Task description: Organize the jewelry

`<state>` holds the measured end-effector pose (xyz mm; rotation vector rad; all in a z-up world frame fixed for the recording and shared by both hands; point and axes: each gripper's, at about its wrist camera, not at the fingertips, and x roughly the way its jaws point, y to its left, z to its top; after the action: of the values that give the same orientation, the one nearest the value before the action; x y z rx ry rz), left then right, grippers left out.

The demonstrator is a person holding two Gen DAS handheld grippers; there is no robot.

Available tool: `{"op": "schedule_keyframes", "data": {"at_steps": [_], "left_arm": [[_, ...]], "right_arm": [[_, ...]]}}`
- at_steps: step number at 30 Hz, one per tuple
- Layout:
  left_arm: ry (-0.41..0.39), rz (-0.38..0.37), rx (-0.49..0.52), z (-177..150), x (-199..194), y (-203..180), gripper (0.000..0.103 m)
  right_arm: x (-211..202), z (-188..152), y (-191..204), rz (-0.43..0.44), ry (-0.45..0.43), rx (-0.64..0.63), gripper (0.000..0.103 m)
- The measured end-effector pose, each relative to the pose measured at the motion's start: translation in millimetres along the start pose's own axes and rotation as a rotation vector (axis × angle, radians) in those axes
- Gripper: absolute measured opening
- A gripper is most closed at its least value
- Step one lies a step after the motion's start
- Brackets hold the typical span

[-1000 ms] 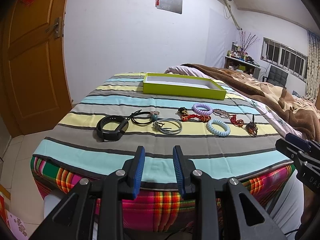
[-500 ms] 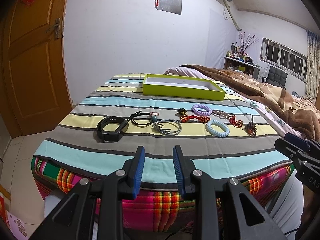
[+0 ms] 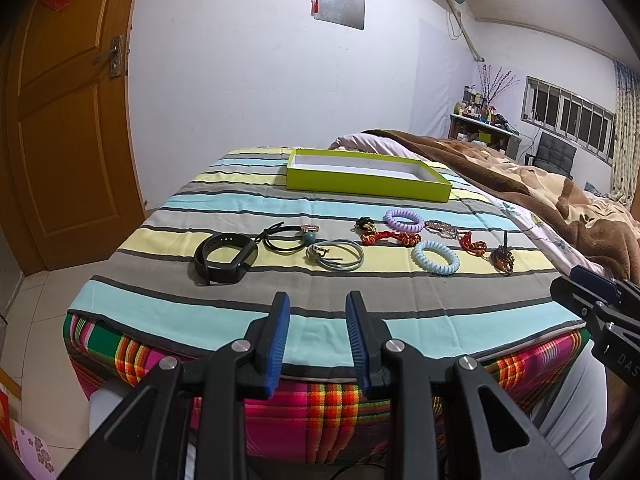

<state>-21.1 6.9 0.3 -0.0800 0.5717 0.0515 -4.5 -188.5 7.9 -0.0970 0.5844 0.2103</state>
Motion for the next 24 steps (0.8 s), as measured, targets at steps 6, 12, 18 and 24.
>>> {"op": "schedule_keyframes", "data": {"at_steps": [6, 12, 18, 24], "left_arm": [[0.000, -0.001, -0.001, 0.1, 0.2, 0.2, 0.030], [0.001, 0.001, -0.002, 0.0, -0.4, 0.9, 0.030], [0.002, 0.006, 0.001, -0.9, -0.2, 1.8, 0.030], [0.005, 0.005, 0.001, -0.9, 0.5, 2.2, 0.030]], "right_arm": [[0.2, -0.6, -0.4, 0.000, -0.001, -0.001, 0.046], [-0.7, 0.1, -0.8, 0.000, 0.000, -0.001, 0.046], [-0.8, -0.3, -0.5, 0.001, 0.001, -0.001, 0.046], [-0.4, -0.4, 0.0, 0.002, 0.002, 0.000, 0.046]]}}
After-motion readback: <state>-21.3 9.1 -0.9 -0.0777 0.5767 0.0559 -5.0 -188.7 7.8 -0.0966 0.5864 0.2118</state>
